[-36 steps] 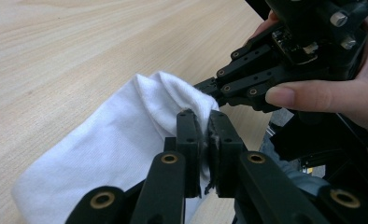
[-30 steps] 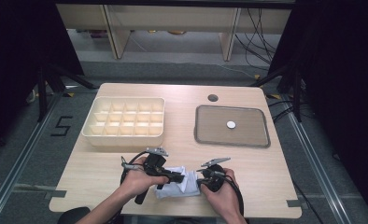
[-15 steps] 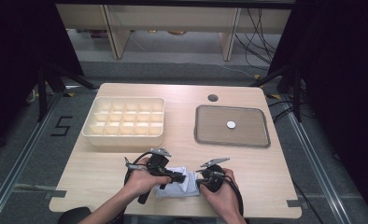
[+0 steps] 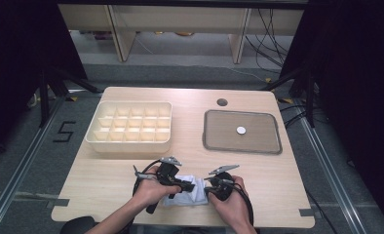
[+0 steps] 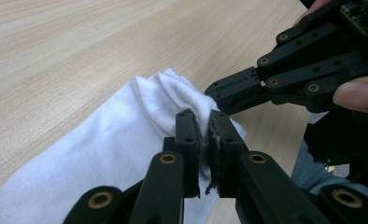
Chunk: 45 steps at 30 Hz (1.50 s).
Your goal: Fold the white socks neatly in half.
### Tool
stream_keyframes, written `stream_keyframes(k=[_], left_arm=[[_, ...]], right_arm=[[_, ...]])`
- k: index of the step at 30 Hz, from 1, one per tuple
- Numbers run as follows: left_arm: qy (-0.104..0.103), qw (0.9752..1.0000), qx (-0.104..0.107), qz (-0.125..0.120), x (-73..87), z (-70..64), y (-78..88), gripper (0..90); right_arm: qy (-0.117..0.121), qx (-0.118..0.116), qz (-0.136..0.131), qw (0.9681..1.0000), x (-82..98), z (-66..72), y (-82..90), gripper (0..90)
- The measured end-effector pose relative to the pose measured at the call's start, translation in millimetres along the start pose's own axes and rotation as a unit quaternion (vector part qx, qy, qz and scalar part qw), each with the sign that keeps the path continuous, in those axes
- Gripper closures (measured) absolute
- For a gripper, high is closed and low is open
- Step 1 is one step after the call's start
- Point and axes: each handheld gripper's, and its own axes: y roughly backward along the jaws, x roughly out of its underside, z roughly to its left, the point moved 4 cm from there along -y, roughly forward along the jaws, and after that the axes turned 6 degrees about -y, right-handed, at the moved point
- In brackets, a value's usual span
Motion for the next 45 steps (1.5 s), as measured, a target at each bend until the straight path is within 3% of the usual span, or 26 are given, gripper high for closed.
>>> stream_keyframes(k=[1,8,9,16,20,21,23,26,29,32,35,36,37,39,40,42,45], left_arm=[[0.0,0.9999,0.01,-0.01,0.1,0.2,-2.0,82.9],[-0.005,0.9999,-0.002,-0.012,0.9,-0.2,-6.1,82.0],[-0.007,1.0,-0.005,-0.001,1.1,-0.4,-5.2,81.9],[-0.01,0.9998,-0.002,-0.015,-1.2,-2.8,-7.3,79.0],[-0.01,0.9992,-0.005,-0.039,-6.8,-6.3,0.6,73.5],[-0.008,0.9989,0.002,-0.047,-9.0,-7.2,4.0,72.2],[-0.012,0.9977,-0.012,-0.066,-13.3,-7.8,13.0,70.9],[-0.013,0.997,-0.025,-0.072,-15.2,-5.7,22.4,69.6],[0.005,0.9977,-0.028,-0.062,-11.9,-4.8,26.4,65.4],[0.015,0.9987,-0.014,-0.046,-6.8,-6.2,25.2,61.2],[0.023,0.9993,-0.014,-0.025,-1.8,-8.5,20.5,57.6],[0.021,0.9995,-0.007,-0.023,-0.4,-8.8,17.9,56.3],[0.021,0.9997,-0.014,0.003,2.4,-9.4,16.5,56.0],[0.017,0.9997,-0.01,0.016,6.0,-9.2,10.8,55.5],[0.019,0.9994,-0.012,0.024,7.3,-9.7,9.1,55.2],[0.022,0.9994,-0.008,0.027,8.2,-10.2,5.6,55.3],[0.021,0.9994,0.0,0.029,8.6,-10.5,1.3,58.5]], right_arm=[[0.0,0.0,0.0,1.0,-0.1,0.1,0.0,90.0],[-0.001,-0.002,0.001,1.0,0.2,0.6,-0.3,90.0],[-0.002,-0.002,0.001,1.0,0.3,0.6,-0.3,90.0],[0.001,-0.003,-0.004,1.0,-0.2,0.4,1.4,87.9],[-0.001,0.0,-0.011,0.9999,-1.4,1.4,5.0,85.4],[-0.001,0.002,-0.02,0.9998,-2.3,1.0,5.2,84.8],[0.003,-0.005,-0.013,0.9999,-2.8,0.6,9.8,84.3],[-0.003,0.002,-0.027,0.9996,-4.8,1.0,13.6,83.6],[0.0,0.006,-0.025,0.9997,-5.4,-0.9,16.0,83.2],[-0.004,0.002,-0.021,0.9998,-3.9,-1.0,15.3,83.3],[0.001,0.015,-0.018,0.9997,-1.4,-3.4,12.8,84.1],[0.001,0.005,-0.018,0.9998,-1.2,-2.1,12.0,84.5],[0.0,-0.001,-0.016,0.9999,-0.7,-1.6,11.5,84.7],[-0.004,0.008,-0.009,0.9999,0.4,-3.2,9.7,85.1],[0.001,-0.007,-0.015,0.9999,0.3,-1.4,9.2,85.3],[0.0,0.004,-0.01,0.9999,1.1,-1.5,7.9,85.5],[0.0,0.001,-0.006,1.0,2.0,-1.5,5.9,86.1]])
